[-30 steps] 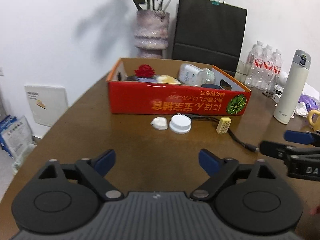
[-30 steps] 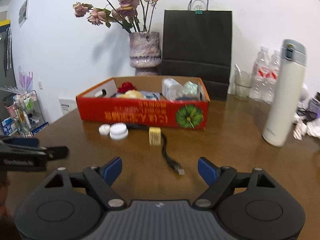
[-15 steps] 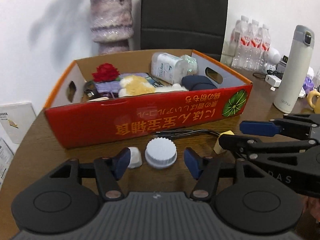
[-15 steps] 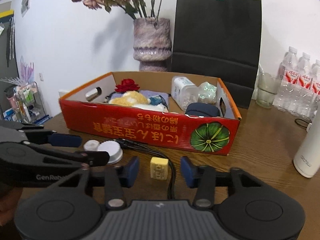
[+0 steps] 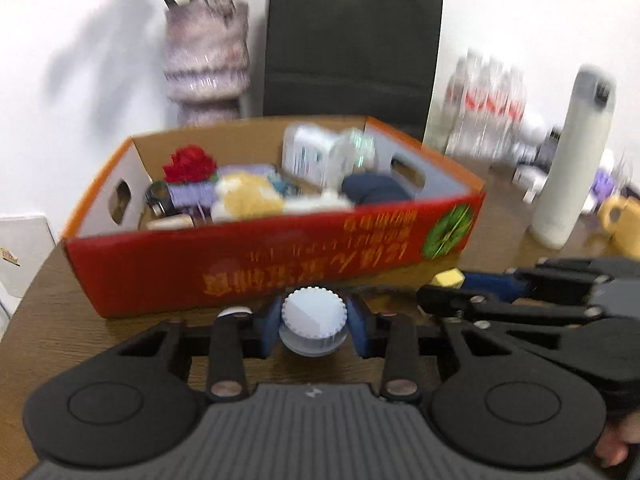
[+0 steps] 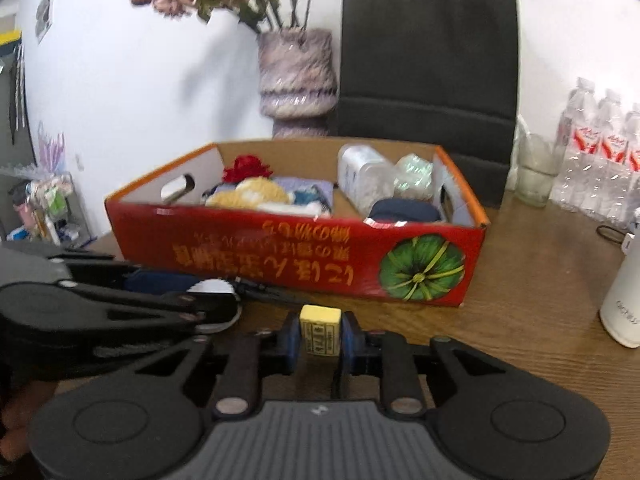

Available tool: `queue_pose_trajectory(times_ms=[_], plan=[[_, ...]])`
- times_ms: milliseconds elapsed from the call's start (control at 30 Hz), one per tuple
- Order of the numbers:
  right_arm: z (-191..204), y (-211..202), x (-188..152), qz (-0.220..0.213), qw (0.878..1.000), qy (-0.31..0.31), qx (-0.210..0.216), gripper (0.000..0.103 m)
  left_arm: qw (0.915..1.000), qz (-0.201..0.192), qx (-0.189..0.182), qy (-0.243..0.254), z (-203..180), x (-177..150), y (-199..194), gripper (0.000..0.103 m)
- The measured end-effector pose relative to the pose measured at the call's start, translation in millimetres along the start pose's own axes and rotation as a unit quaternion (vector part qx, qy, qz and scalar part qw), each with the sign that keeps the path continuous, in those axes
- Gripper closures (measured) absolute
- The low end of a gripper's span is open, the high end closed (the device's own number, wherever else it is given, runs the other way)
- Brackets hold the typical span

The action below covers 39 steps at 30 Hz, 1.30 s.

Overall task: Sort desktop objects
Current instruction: 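Grasp the small yellow block with the right tool while the left tool grasps the large white cap, then carry the yellow block and white cap into the box and open both tools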

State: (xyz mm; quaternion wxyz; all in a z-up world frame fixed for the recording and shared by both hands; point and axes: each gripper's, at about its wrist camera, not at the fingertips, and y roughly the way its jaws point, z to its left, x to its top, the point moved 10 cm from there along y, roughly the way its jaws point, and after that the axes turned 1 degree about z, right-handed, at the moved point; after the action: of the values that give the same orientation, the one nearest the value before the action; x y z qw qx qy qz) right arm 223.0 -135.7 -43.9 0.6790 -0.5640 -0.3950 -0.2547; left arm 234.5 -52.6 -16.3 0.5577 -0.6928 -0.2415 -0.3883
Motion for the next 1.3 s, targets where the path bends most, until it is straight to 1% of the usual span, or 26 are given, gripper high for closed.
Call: queue_pose_trajectory(times_ms=[33, 100, 233, 367, 433, 500, 600, 700, 767, 867, 1000, 1300], plan=[[-2.2, -3.5, 2.3, -0.006, 1.000, 0.002, -0.004, 0.083, 0.9999, -0.011, -0.002, -0.007, 1.3, 5.1, -10.4, 0.067], [-5.4, -11.8, 7.5, -0.018, 1.000, 0.002, -0.016, 0.083, 0.9994, -0.030, 0.004, -0.017, 5.5, 13.0, -26.6, 0.067], [-5.4, -35.5, 16.4, -0.043, 0.999, 0.011, -0.020, 0.083, 0.9966, -0.059, 0.042, -0.039, 21.2, 21.5, -58.4, 0.067], [8.1, -64.9, 17.5, -0.070, 0.998, -0.002, -0.009, 0.083, 0.9949, -0.059, 0.058, -0.057, 33.8, 10.4, -81.3, 0.067], [13.4, -78.6, 14.2, -0.083, 0.996, -0.018, -0.022, 0.083, 0.9936, -0.061, 0.076, -0.057, 39.8, 2.6, -93.7, 0.067], [9.0, -86.3, 9.9, -0.079, 0.996, -0.016, -0.044, 0.083, 0.9921, -0.059, 0.088, -0.068, 46.1, -5.2, -104.1, 0.067], [-1.8, -94.4, 1.9, -0.065, 0.997, 0.014, -0.049, 0.083, 0.9906, -0.057, 0.093, -0.083, 49.3, -16.6, -119.5, 0.067], [3.6, -109.7, -5.1, -0.066, 0.997, 0.010, -0.050, 0.083, 0.9901, -0.062, 0.099, -0.078, 44.4, -25.4, -133.5, 0.067], [11.7, -117.6, -9.8, -0.065, 0.997, 0.004, -0.044, 0.083, 0.9902, -0.064, 0.098, -0.076, 39.7, -31.3, -142.0, 0.067], [24.7, -129.9, -16.0, -0.064, 0.997, -0.009, -0.039, 0.083, 0.9920, -0.063, 0.081, -0.074, 30.1, -38.6, -153.7, 0.066], [40.5, -152.9, -21.0, -0.073, 0.997, -0.024, -0.030, 0.083, 0.9924, -0.070, 0.073, -0.071, 18.8, -45.1, -169.8, 0.066], [51.1, -197.2, -26.5, -0.096, 0.994, -0.032, -0.035, 0.083, 0.9921, -0.090, 0.059, -0.064, -3.1, -54.8, -207.6, 0.066]])
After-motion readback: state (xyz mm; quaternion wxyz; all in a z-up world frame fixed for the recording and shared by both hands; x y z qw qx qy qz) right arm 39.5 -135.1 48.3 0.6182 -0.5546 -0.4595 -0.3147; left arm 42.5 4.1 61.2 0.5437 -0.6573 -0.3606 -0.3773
